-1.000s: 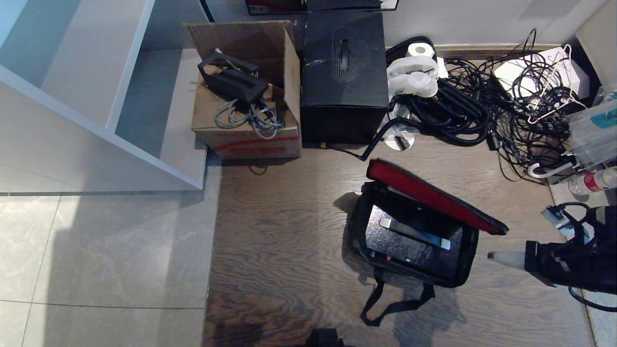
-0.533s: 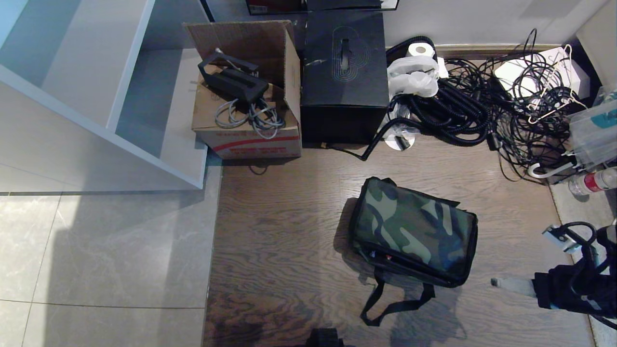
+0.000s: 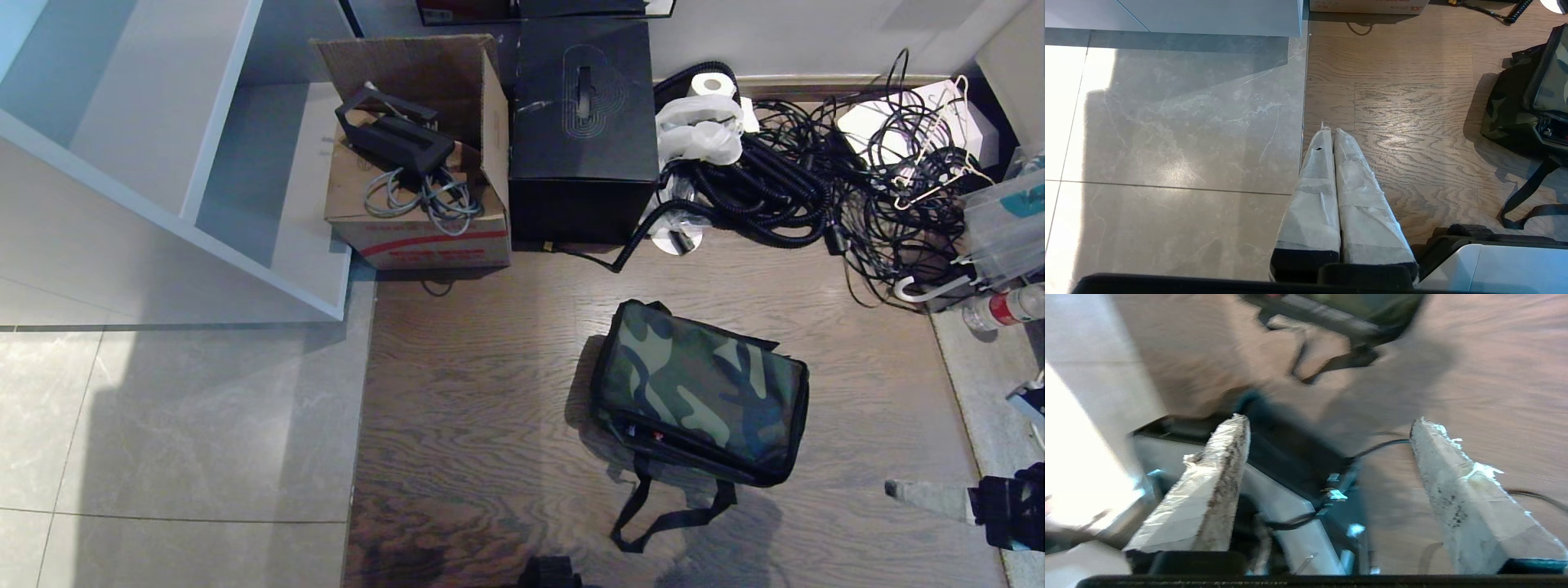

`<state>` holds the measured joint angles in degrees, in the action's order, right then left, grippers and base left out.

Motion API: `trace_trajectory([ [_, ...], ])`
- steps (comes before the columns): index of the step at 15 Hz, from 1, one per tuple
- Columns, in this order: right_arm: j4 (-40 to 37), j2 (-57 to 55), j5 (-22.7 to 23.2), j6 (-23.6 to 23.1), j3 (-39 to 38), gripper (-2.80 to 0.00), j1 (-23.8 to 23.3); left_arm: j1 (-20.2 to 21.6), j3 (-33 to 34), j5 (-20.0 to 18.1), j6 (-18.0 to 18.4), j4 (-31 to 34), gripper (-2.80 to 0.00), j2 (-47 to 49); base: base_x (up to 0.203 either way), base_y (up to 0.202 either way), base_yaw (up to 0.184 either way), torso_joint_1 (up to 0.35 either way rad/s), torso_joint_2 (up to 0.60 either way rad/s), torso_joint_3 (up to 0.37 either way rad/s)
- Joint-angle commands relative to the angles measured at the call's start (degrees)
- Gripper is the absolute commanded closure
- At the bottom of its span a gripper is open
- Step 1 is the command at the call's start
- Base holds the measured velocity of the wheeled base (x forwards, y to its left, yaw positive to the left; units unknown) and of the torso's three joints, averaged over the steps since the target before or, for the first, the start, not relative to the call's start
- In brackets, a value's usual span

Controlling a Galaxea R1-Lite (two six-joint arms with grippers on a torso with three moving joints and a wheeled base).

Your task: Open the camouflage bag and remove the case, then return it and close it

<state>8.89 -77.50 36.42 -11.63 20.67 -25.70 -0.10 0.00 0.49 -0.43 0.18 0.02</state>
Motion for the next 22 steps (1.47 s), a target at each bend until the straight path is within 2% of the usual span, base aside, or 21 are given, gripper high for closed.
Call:
trace_trajectory([
  [1, -1.1, 13.5, -4.6, -0.2, -1.5, 0.00, 0.1, 0.0, 0.0, 0.0, 0.0, 0.0, 0.00, 0.0, 0.000, 0.000, 0.000, 0.000, 0.00, 0.000],
  [3, -2.2, 20.1, -8.2, -1.4, -2.5, 0.00, 0.6, 0.0, 0.0, 0.0, 0.0, 0.0, 0.00, 0.0, 0.000, 0.000, 0.000, 0.000, 0.00, 0.000],
  [6, -6.2, 28.5, -13.3, -7.4, -3.0, 0.00, 2.2, 0.0, 0.0, 0.0, 0.0, 0.0, 0.00, 0.0, 0.000, 0.000, 0.000, 0.000, 0.00, 0.000],
  [8, -7.3, 33.9, -17.2, -8.4, -4.0, 0.00, 4.8, 0.0, 0.0, 0.0, 0.0, 0.0, 0.00, 0.0, 0.000, 0.000, 0.000, 0.000, 0.00, 0.000],
  [10, -7.2, 39.8, -24.1, -7.3, -6.7, 0.00, 9.2, 0.0, 0.0, 0.0, 0.0, 0.0, 0.00, 0.0, 0.000, 0.000, 0.000, 0.000, 0.00, 0.000],
  [14, -7.5, 53.2, -36.5, -2.8, -14.3, 0.00, 20.9, 0.0, 0.0, 0.0, 0.0, 0.0, 0.00, 0.0, 0.000, 0.000, 0.000, 0.000, 0.00, 0.000],
  [16, -7.5, 59.2, -38.9, -1.8, -17.9, 0.00, 24.2, 0.0, 0.0, 0.0, 0.0, 0.0, 0.00, 0.0, 0.000, 0.000, 0.000, 0.000, 0.00, 0.000],
  [22, -6.9, 75.6, -39.9, -0.5, -19.9, 0.00, 25.5, 0.0, 0.0, 0.0, 0.0, 0.0, 0.00, 0.0, 0.000, 0.000, 0.000, 0.000, 0.00, 0.000],
])
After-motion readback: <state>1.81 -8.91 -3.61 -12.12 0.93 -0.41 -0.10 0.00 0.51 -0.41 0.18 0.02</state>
